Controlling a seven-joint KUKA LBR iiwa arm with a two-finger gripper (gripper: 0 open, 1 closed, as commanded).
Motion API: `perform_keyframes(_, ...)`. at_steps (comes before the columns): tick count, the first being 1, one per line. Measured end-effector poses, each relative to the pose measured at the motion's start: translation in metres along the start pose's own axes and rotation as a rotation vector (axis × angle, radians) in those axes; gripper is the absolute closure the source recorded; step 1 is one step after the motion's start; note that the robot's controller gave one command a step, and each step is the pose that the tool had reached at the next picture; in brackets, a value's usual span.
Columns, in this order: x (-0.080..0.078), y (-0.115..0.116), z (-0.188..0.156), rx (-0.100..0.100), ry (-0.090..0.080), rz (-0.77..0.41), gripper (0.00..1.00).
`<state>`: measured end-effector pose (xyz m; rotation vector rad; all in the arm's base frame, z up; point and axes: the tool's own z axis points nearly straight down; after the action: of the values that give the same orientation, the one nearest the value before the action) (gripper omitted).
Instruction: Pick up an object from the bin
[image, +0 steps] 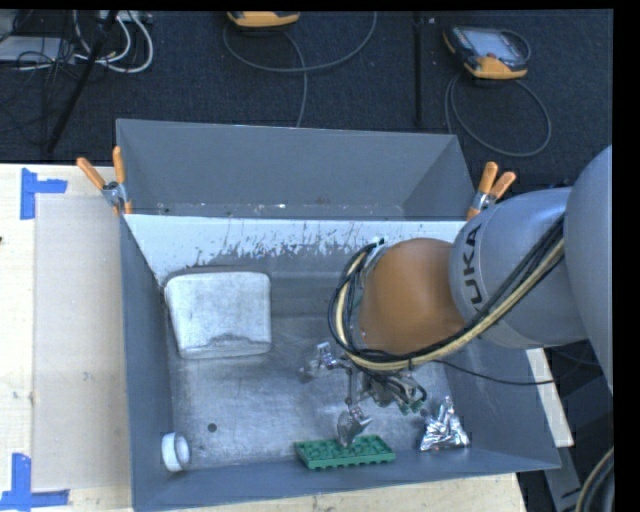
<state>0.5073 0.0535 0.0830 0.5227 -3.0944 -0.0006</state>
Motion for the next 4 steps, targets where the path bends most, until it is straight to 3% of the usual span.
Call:
perform_keyframes(1, 0.037, -0.054, 0.000, 0.008, -0.026, -0.282, 0.00)
perform_keyframes(2, 0.066, -0.118, 0.000, 0.015, -0.046, -0.160, 0.00)
perform_keyframes(3, 0.095, -0.177, -0.026, 0.004, -0.010, -0.388, 0.00)
perform_keyframes(4, 0.094, -0.168, -0.007, -0.011, -0.021, -0.700, 0.00)
